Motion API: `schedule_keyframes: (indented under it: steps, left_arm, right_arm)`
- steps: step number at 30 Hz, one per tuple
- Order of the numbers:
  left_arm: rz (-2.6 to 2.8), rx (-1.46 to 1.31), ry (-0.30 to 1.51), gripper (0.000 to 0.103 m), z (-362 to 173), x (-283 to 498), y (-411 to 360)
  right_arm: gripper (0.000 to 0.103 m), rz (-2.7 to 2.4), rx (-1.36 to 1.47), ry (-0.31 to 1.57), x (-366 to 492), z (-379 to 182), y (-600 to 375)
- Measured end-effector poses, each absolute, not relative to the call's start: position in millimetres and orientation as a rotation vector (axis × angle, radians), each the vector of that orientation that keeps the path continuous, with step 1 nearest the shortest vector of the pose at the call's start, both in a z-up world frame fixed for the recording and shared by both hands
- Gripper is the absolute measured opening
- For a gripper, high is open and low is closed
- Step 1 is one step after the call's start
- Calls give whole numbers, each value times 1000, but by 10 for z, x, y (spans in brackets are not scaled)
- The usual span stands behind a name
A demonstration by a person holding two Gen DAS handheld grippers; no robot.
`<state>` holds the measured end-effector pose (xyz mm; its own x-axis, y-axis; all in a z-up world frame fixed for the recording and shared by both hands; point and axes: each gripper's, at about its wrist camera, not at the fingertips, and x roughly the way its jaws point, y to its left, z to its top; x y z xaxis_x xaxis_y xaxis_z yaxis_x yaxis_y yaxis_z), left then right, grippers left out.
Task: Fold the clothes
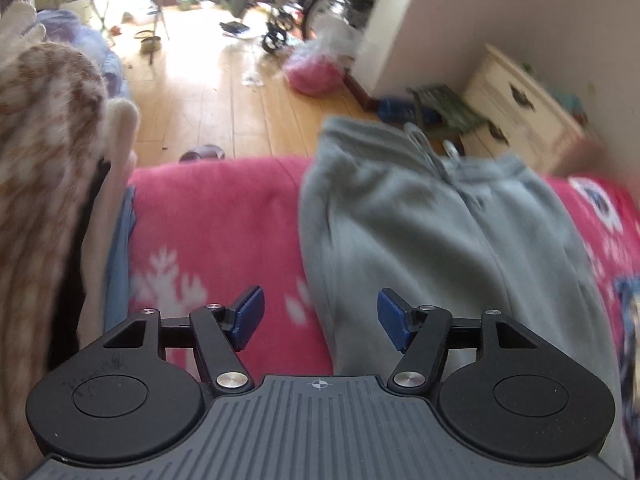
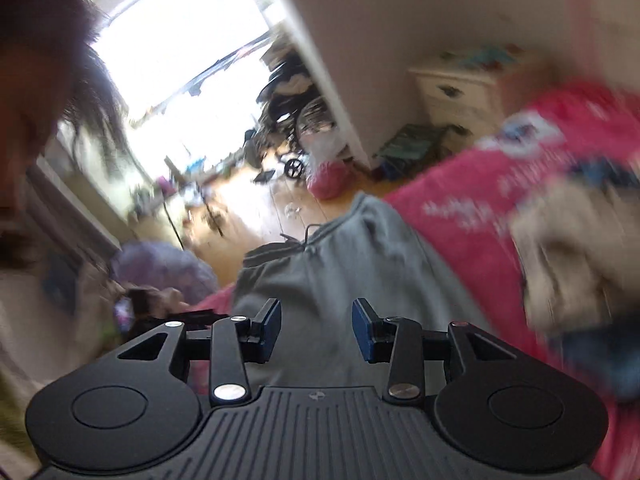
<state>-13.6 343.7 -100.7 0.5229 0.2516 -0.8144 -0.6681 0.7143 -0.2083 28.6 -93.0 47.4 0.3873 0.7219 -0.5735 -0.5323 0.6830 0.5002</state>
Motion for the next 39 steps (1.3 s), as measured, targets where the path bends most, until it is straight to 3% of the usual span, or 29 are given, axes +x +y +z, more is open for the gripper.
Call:
schedule_keyframes:
  steps: [7,17,21,26,32,35,39]
  left_arm:
    - [662,-491,952,63,-395,-493,2957]
    - [798,-408,854,66,1573,-1182,2372]
    - [713,-340,865,68,1759,-953,2405]
    - [609,-292,896,68,1331,-626,2557]
    - [559,-425,1010,67,-124,-453,2718]
    - [566,-566,1034,62,-826,-560,2888]
    - [491,-684,1009,57,-1329,-713,3037]
  right_arm:
    - [43,772,359,903,-616,169,-1744]
    - [43,1038,-17,834,-1132,890,-1903]
    - [49,1075,44,886,-1045,622,-1728]
    - [49,1039,38,867,-927,-60,-1166]
    - [49,933,-142,849,-1230,-714,-495]
    - [48,892,-264,818,-1439,-872,-180]
    - [43,831,-416,738,-1538,-1036,286]
